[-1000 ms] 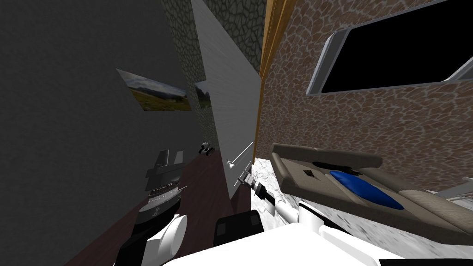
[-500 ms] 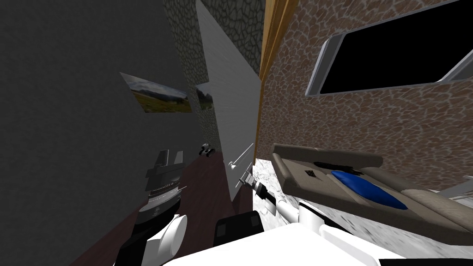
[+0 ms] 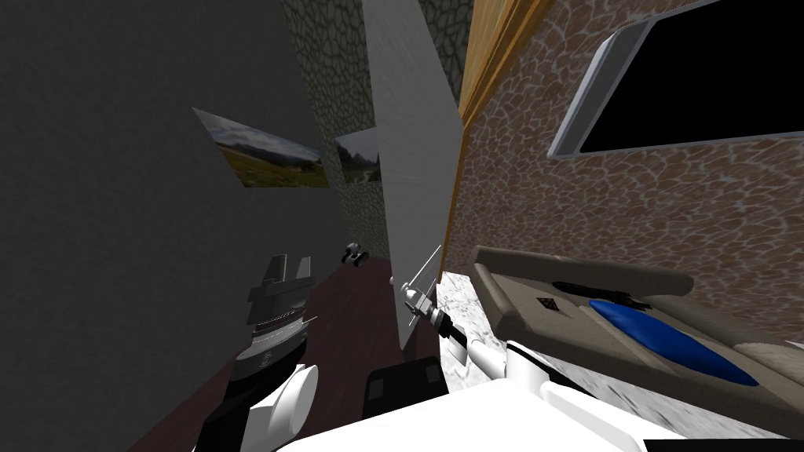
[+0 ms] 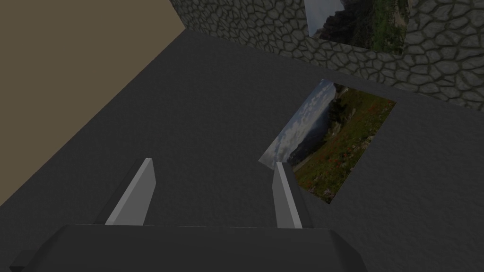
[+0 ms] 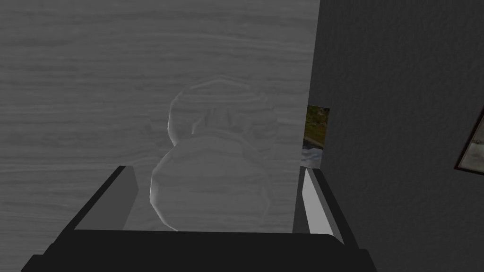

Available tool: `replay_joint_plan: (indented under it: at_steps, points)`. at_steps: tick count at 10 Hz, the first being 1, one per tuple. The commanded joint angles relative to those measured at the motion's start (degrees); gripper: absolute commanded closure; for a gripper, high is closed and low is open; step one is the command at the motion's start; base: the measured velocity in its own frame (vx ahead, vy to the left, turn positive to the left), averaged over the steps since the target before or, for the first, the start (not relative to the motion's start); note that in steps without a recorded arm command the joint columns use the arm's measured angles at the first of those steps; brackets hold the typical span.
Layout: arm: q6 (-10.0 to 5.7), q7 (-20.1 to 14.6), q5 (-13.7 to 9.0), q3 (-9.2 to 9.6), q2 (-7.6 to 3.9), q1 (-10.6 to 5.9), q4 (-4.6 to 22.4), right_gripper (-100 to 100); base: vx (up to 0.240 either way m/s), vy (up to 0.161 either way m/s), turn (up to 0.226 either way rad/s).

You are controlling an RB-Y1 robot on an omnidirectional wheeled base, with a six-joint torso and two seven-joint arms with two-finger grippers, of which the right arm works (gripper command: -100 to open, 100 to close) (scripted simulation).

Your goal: Push the door open

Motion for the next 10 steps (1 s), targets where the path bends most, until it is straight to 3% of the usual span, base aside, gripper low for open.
replay_joint_plan:
  at_steps: [1, 2, 7, 10]
  points:
    - [0.00, 0.00, 0.00, 0.00, 0.00, 0.00, 0.00, -100, 0.060, 0.072, -0.002]
    - [0.00, 0.00, 0.00, 0.00, 0.00, 0.00, 0.00, 100, -0.003, -0.010, -0.006]
    - [0.00, 0.00, 0.00, 0.00, 0.00, 0.00, 0.00, 100, -0.010, -0.015, 0.003]
    - [0.25, -3.78, -0.72, 0.37, 0.10, -0.02, 0.05, 100, 0.017, 0.011, -0.023]
